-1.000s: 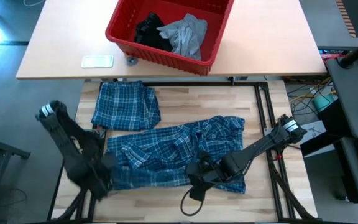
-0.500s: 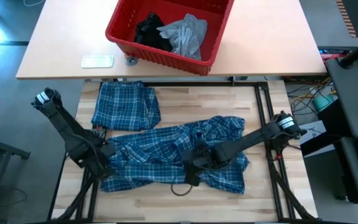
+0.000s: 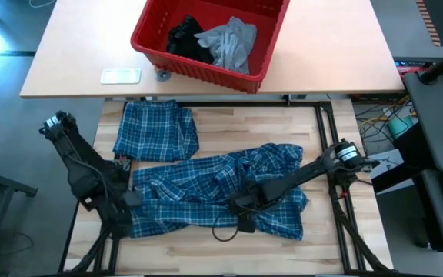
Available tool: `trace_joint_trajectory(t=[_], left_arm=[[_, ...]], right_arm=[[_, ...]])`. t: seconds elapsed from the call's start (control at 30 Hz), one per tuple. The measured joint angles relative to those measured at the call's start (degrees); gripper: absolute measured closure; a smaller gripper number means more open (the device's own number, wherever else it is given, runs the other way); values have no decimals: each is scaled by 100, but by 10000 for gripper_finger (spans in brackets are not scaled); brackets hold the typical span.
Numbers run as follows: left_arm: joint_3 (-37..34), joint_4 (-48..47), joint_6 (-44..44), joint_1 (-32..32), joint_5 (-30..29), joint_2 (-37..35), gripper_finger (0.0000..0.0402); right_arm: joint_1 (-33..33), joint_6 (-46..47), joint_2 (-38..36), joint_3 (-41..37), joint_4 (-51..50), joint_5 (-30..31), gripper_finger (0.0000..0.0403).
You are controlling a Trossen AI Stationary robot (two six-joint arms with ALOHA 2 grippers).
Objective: Fold Laundry from Bin
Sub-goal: Fold the blue patterned long sleeve shirt
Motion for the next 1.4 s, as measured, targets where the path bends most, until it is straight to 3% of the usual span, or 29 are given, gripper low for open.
trace_joint_trajectory(t=[0.13, 0.37, 0.5, 0.63, 0.7, 0.97, 1.13, 1.4], left_arm=[[-87, 1329, 598, -68, -408, 560, 177], [-743, 2115, 1008, -90, -218, 1897, 205], [-1255, 3105, 1133, -125, 74, 2275, 216], [-1759, 4133, 1101, -255, 439, 2513, 227], [-1864, 4286, 1066, -356, 573, 2610, 232], [-1958, 4284, 968, -679, 1032, 2621, 242], [-1773, 4145, 960, -704, 1073, 2587, 242], [-1697, 4146, 945, -711, 1061, 2596, 242]], right_arm=[[17, 260, -15, -67, -102, -10, 212], [14, 396, 89, -106, -115, -199, 248], [24, 439, 312, -108, -158, -221, 289], [17, 718, 297, -103, -430, -308, 362], [21, 756, 152, -103, -643, -363, 384], [35, 638, -471, 18, -1414, -277, 389], [72, 769, -477, -13, -1019, -319, 351], [-133, 1373, -434, -128, -644, -126, 197]])
